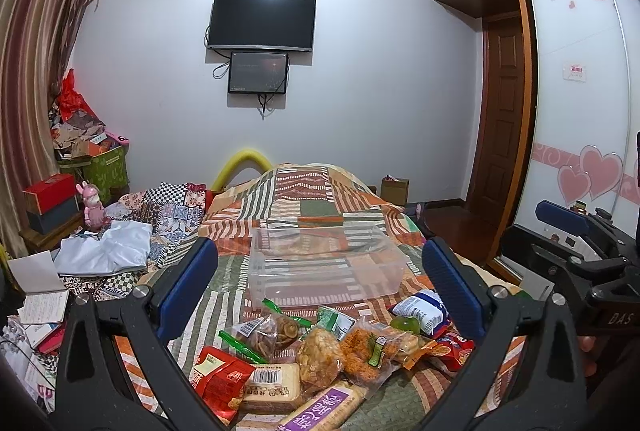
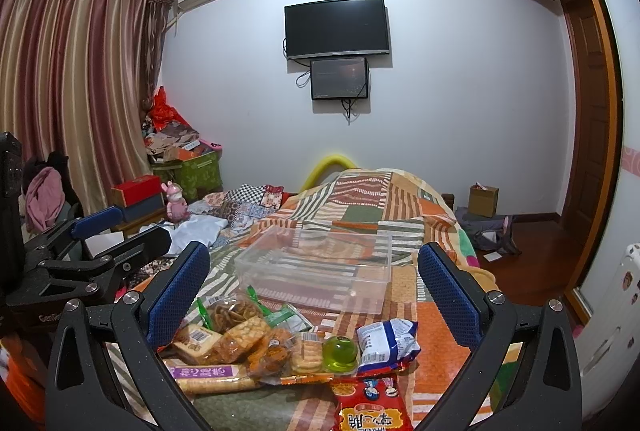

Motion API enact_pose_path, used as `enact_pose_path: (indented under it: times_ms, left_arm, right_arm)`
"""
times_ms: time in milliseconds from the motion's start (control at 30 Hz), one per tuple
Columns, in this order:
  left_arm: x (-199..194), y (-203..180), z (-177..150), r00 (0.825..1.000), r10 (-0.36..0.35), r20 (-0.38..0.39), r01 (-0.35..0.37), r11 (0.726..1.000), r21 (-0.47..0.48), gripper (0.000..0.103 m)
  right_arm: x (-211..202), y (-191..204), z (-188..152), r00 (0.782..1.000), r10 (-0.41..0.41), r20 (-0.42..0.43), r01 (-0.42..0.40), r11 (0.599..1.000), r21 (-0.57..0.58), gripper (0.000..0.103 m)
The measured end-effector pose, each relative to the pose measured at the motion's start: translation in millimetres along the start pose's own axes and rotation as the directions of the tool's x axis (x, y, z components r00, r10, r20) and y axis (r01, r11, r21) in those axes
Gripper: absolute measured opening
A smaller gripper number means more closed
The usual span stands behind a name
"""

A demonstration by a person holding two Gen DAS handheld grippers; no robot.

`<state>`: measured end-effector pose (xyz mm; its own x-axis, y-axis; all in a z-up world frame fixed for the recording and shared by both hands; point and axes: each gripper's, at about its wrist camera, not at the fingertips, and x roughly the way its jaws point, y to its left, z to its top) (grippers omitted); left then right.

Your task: Organize snacks

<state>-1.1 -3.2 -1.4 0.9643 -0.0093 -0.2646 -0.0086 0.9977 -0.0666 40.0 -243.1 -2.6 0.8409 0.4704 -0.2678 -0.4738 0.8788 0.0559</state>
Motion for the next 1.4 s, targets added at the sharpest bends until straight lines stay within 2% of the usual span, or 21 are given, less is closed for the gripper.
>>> enact_pose_path:
  times_ms: [733,1000,1133,1400]
  left_arm:
    - [6.8,2.7,-1.0,1.0,0.014,-0.025,-0.014,1.0,-0.004,0.103]
    - [34.9,14.8,-11.1,0.993,0.018,-0.114,-0.018,1.0,-0.003,0.103]
    - [57.5,26.5,-25.2,0.978,0.024,-0.205,-0.026,1.0,-0.003,0.103]
    - [109.3,48.2,-51.2,0.924,0.049,-0.38,-0.041,0.999,0.027,0.103]
  right_arm:
    - [6.6,-6.2,-2.9,1.0,0.001,-0.019,-0.001,1.0,0.01,0.103]
    - [31.0,-22.6,-18.1,0.994,-0.033,-0.106,0.035,0.999,0.01,0.103]
    - [48.3,-39.4,-32.7,0.982,-0.046,-0.183,0.05,0.999,0.016,0.103]
    - [84.2,-70.6,-59.8,0.932,-0.061,-0.358,0.075,0.997,0.025,0.103]
